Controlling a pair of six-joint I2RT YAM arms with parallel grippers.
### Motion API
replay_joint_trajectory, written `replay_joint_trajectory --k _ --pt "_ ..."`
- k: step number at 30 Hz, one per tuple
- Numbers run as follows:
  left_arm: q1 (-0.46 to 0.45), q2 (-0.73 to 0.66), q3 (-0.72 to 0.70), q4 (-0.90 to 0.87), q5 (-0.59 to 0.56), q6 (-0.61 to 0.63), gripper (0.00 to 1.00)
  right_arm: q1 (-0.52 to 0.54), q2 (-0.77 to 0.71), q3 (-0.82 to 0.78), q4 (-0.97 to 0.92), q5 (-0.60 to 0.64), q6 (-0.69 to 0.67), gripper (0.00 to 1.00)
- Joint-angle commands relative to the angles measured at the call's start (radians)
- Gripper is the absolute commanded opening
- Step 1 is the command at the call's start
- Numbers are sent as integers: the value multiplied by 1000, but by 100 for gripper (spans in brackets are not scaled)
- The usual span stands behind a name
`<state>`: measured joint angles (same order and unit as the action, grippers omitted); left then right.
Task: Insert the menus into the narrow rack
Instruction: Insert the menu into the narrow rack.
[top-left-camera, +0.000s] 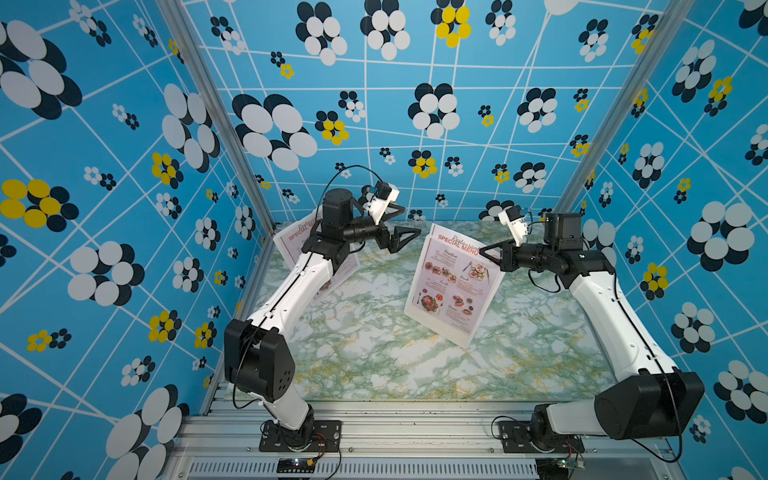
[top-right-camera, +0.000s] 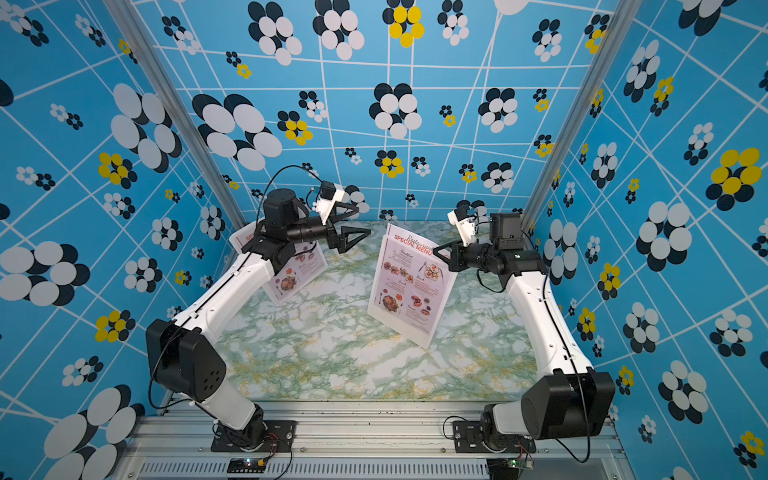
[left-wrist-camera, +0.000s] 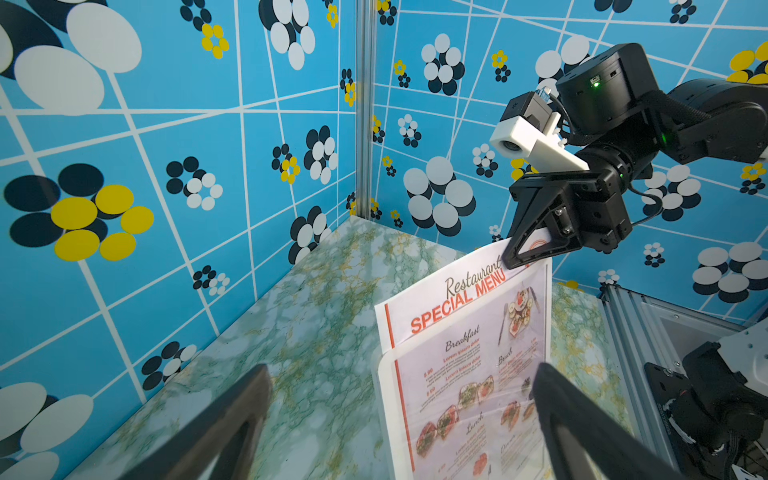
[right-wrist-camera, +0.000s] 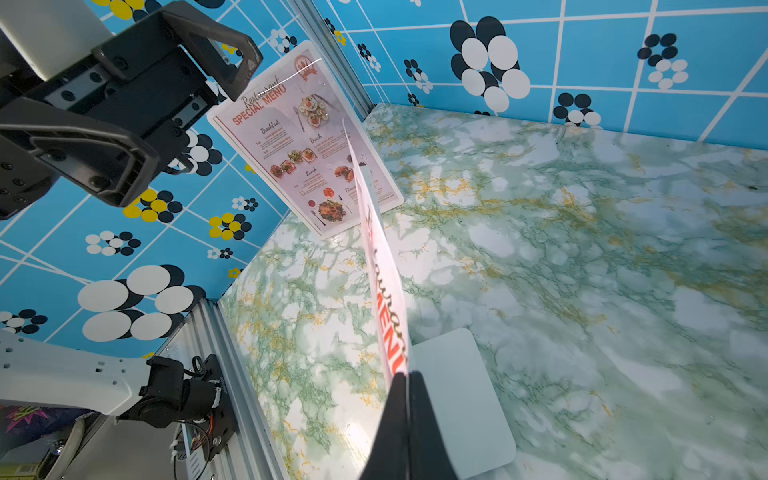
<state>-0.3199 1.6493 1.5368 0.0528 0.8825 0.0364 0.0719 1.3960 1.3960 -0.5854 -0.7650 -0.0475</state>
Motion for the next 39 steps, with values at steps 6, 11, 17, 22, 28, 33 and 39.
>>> replay_joint_trajectory --k 6,11,17,22,28,33,39 --pt "6 -31 -30 41 18 -24 99 35 -37 -56 -34 73 9 11" --pt "6 -30 -35 61 18 -36 100 35 -49 -47 -29 133 20 27" --pt "6 -46 -66 88 9 -55 99 35 -85 6 -34 286 78 67" --pt "5 -61 -110 143 1 -93 99 83 -98 91 -76 481 165 94" --pt "1 -82 -185 228 -18 -145 99 119 -118 160 -84 621 306 74" --pt "-6 -100 -226 259 -35 -178 99 220 -65 247 -119 801 366 25" --pt "-20 -155 -315 320 -95 -213 99 325 37 342 -164 951 393 11"
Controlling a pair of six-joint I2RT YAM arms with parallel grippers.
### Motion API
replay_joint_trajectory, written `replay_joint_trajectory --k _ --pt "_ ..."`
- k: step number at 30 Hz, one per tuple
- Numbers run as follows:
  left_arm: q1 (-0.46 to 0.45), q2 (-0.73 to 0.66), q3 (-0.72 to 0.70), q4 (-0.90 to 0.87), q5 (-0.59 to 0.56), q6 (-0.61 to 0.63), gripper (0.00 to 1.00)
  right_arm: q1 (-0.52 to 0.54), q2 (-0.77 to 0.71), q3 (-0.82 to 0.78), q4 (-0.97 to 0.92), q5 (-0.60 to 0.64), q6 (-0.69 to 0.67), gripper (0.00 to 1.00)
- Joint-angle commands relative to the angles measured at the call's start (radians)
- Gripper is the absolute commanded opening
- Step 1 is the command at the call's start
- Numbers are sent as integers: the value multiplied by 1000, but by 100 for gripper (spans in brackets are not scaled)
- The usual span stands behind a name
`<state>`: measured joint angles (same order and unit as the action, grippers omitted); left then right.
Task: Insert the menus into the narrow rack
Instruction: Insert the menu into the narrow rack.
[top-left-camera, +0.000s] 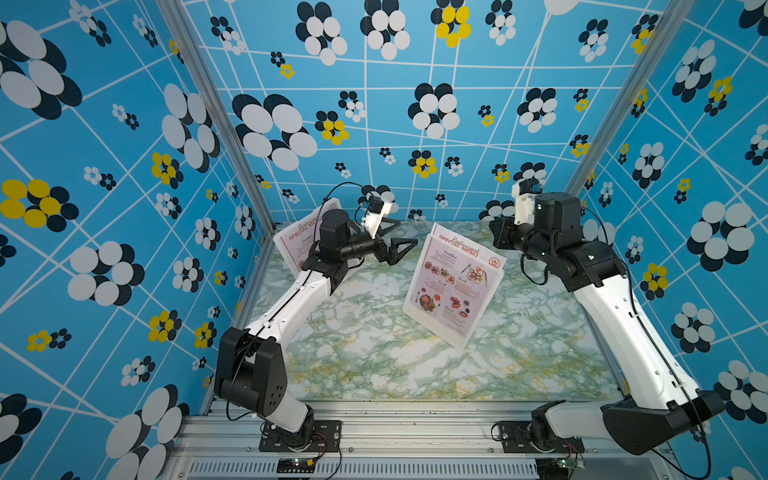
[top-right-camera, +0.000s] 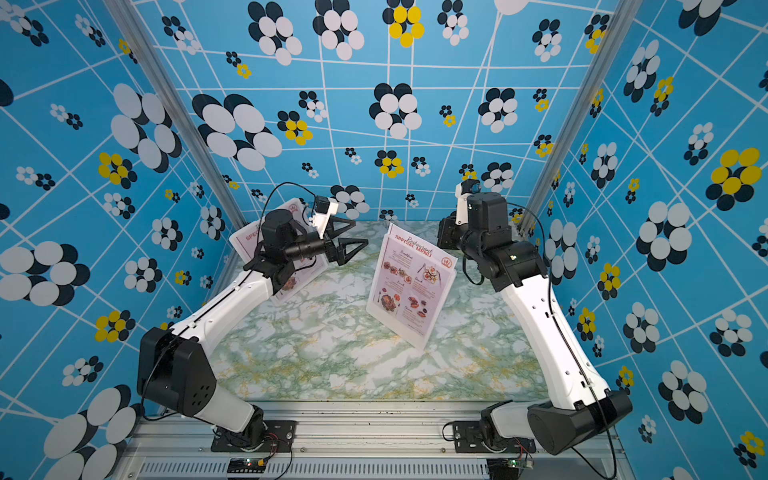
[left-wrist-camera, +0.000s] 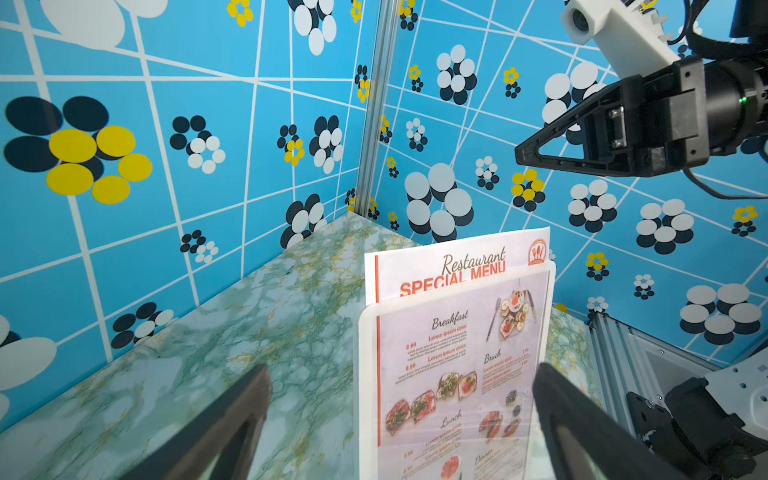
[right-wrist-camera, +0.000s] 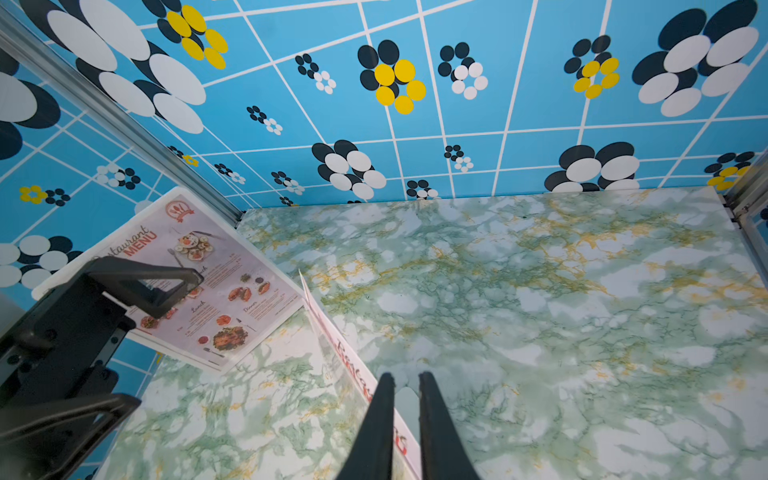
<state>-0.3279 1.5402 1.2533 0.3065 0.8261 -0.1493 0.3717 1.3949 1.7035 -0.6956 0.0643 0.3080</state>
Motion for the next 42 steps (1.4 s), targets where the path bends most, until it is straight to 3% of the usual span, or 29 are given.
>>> replay_joint_trajectory --k 1,8,22,40,42 --pt "-16 -53 -39 62 -59 -21 99 33 56 50 -64 129 42 10" --pt "-48 -94 -56 -25 -161 45 100 65 135 84 -100 154 70 5" --pt "-59 -100 -90 3 -182 42 99 107 126 -4 -114 165 87 0" --pt "-76 -123 -126 -5 -201 47 99 154 77 -123 -112 231 105 0" --pt "-76 -129 -126 -11 -210 48 100 154 72 -110 -116 250 97 5"
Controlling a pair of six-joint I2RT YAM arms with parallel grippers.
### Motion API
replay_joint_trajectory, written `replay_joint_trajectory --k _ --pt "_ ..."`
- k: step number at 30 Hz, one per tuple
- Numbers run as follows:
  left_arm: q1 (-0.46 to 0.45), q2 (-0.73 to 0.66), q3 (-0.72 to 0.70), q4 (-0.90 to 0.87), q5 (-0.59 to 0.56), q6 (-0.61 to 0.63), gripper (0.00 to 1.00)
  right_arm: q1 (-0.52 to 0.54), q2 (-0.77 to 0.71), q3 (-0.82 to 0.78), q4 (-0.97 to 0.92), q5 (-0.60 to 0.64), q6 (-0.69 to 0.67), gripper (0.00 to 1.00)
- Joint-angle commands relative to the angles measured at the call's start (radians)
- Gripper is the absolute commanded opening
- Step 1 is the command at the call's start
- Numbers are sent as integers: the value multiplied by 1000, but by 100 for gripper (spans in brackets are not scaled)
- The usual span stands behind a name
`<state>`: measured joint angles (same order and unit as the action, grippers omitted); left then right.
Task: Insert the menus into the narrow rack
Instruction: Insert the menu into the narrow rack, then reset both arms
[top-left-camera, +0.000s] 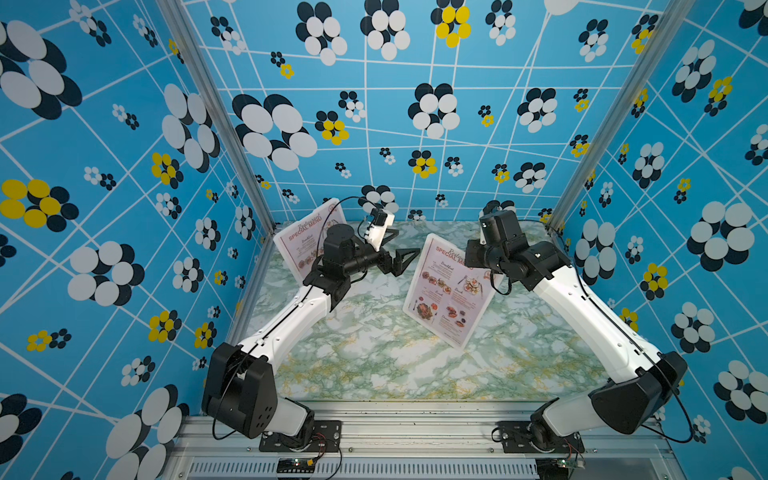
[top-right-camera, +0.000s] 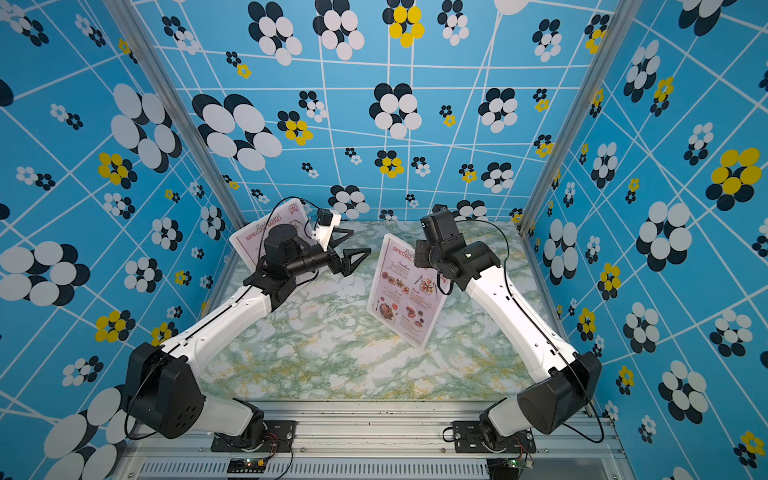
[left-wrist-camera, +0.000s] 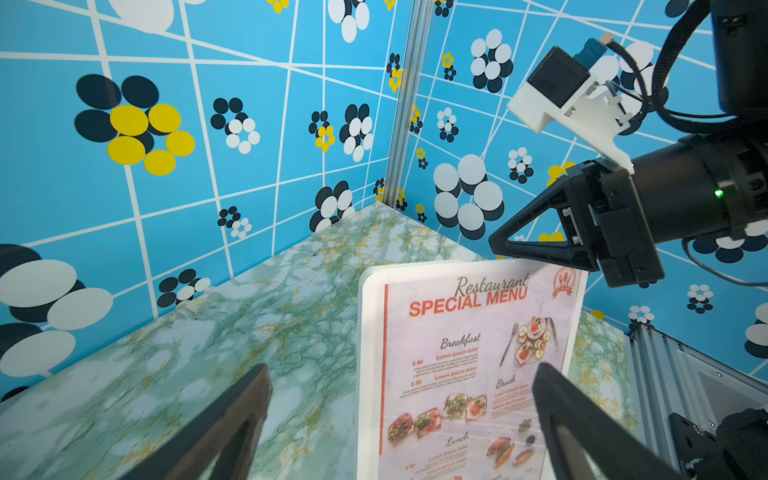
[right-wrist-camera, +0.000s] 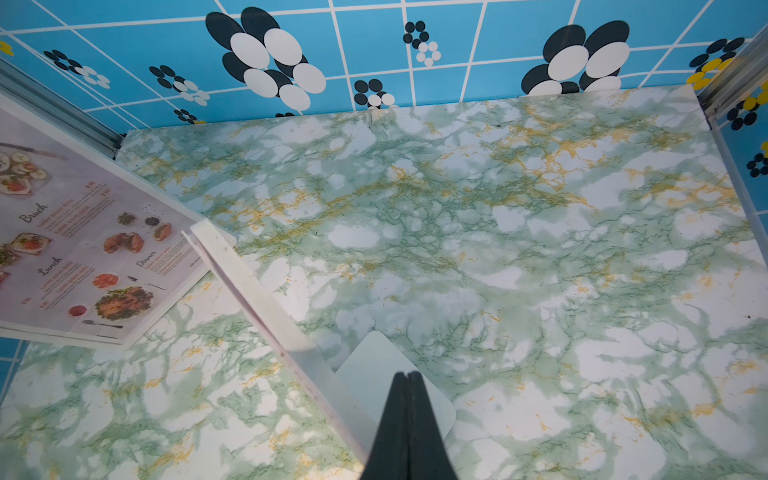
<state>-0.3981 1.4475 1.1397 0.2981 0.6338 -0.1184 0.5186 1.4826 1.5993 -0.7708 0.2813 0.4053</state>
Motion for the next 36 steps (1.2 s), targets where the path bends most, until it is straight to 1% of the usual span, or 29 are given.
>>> replay_joint_trajectory --k 1,2,4,5,7,9,11,14,15,17,19,22,25,27,29,31,33,34,36 --pt "-6 -41 -13 -8 -25 17 100 8 -18 -6 -46 45 -8 11" --pt "-5 -46 -12 -15 -35 19 99 8 -21 34 -48 57 -17 18" --pt "-6 -63 -11 -47 -71 32 99 5 -26 69 -63 106 -40 47" --pt "-5 -72 -14 -62 -98 38 100 5 -30 81 -67 127 -55 57" --pt "-5 -105 -32 -95 -181 51 100 -3 -51 92 -64 177 -93 82" --pt "-3 -144 -52 -134 -275 68 100 -40 -79 89 -67 195 -117 98" --pt "12 -195 -72 -181 -358 90 99 -103 -113 76 -67 181 -130 99" --pt "72 -273 -100 -264 -470 90 99 -216 -167 25 -46 170 -129 99" --pt "107 -297 -114 -290 -510 65 99 -254 -183 -16 -32 170 -128 99" --pt "196 -342 -154 -322 -550 1 99 -311 -208 -85 1 186 -117 99" --pt "260 -392 -220 -332 -611 -12 99 -358 -231 -182 57 189 -88 99" --pt "306 -447 -306 -324 -723 -18 99 -392 -254 -359 190 177 -71 99" --pt "322 -480 -392 -279 -825 1 100 -394 -255 -522 317 165 -80 99" --pt "327 -495 -454 -236 -896 17 99 -394 -250 -609 390 150 -87 99" --pt "334 -504 -537 -161 -923 28 99 -394 -245 -687 466 148 -88 99" --pt "342 -483 -648 -4 -927 41 99 -394 -245 -775 567 163 -92 99" --pt "357 -418 -756 170 -926 45 99 -394 -235 -856 663 182 -109 99" --pt "364 -359 -792 265 -919 54 99 -394 -221 -884 702 184 -119 99" --pt "369 -242 -813 366 -898 77 99 -394 -187 -914 750 205 -158 99"
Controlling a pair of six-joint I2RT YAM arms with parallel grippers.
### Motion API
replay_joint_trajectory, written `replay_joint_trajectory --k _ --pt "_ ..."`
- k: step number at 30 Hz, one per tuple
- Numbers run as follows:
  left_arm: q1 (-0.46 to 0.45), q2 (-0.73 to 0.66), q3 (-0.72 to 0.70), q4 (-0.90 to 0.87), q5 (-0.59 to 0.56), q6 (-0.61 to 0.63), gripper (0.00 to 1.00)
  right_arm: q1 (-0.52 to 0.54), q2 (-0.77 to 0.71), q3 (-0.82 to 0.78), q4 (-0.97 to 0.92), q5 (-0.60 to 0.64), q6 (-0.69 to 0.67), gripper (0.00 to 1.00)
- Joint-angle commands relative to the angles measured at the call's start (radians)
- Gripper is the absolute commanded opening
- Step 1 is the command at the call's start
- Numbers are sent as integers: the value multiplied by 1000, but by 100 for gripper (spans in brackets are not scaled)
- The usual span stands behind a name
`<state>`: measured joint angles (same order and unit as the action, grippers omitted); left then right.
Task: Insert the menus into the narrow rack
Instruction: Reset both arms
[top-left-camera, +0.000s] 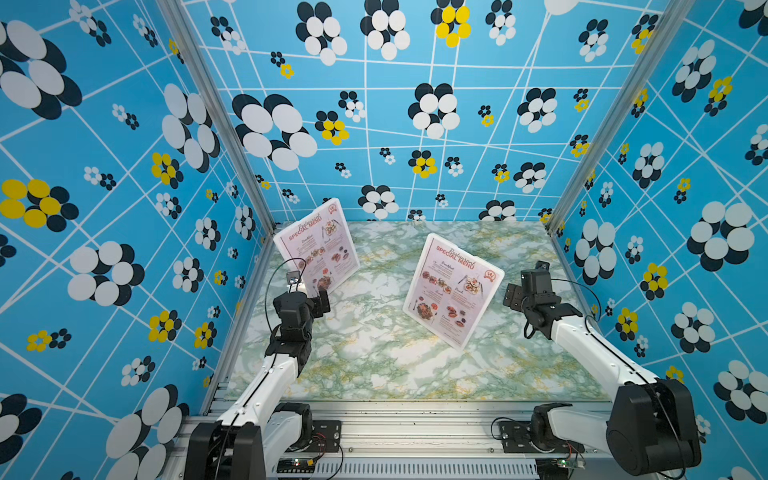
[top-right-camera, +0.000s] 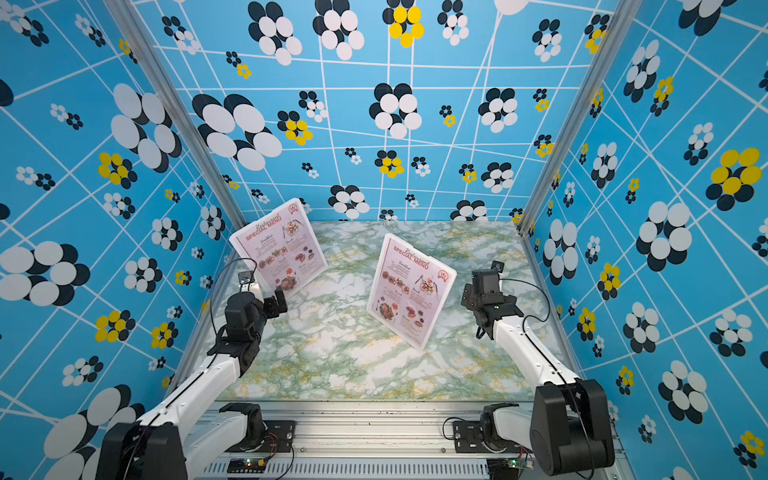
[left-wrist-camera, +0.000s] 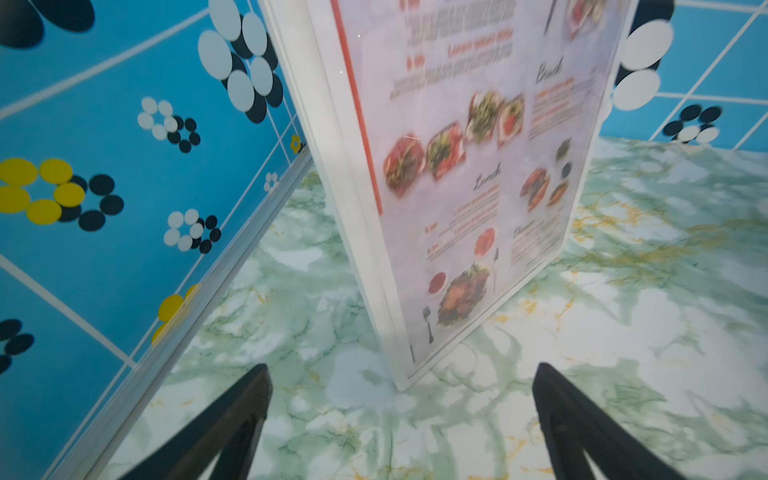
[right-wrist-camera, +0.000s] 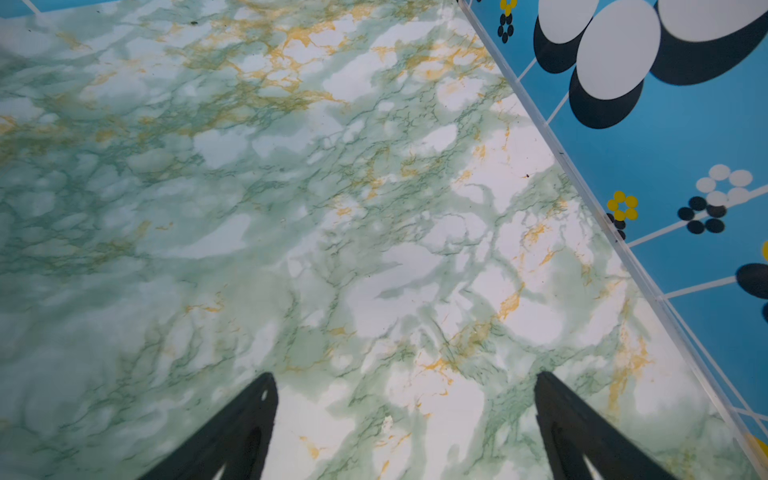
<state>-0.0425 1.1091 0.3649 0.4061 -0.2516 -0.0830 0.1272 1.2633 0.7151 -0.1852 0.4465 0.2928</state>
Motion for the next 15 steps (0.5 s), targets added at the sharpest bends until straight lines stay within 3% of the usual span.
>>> replay_joint_trajectory --k 1,4,7,11,12,13,14,15 --pt "16 147 -43 309 16 59 100 -3 42 -45 191 50 -71 99" --pt "31 243 -20 393 132 49 99 -3 58 -133 383 45 -141 99" --pt "33 426 35 490 235 74 99 -3 102 -218 627 -22 -206 99" --pt "30 439 22 507 241 79 100 -29 141 -275 837 -128 -285 99" --pt "28 440 19 515 249 83 100 -54 197 -324 960 -124 -256 99" --pt "28 440 19 514 250 83 99 -66 300 -373 1195 -130 -263 99" --pt "28 441 20 515 248 83 99 -66 320 -381 1265 -123 -264 99" --pt "28 440 20 514 247 83 99 -80 241 -323 1021 -143 -233 99"
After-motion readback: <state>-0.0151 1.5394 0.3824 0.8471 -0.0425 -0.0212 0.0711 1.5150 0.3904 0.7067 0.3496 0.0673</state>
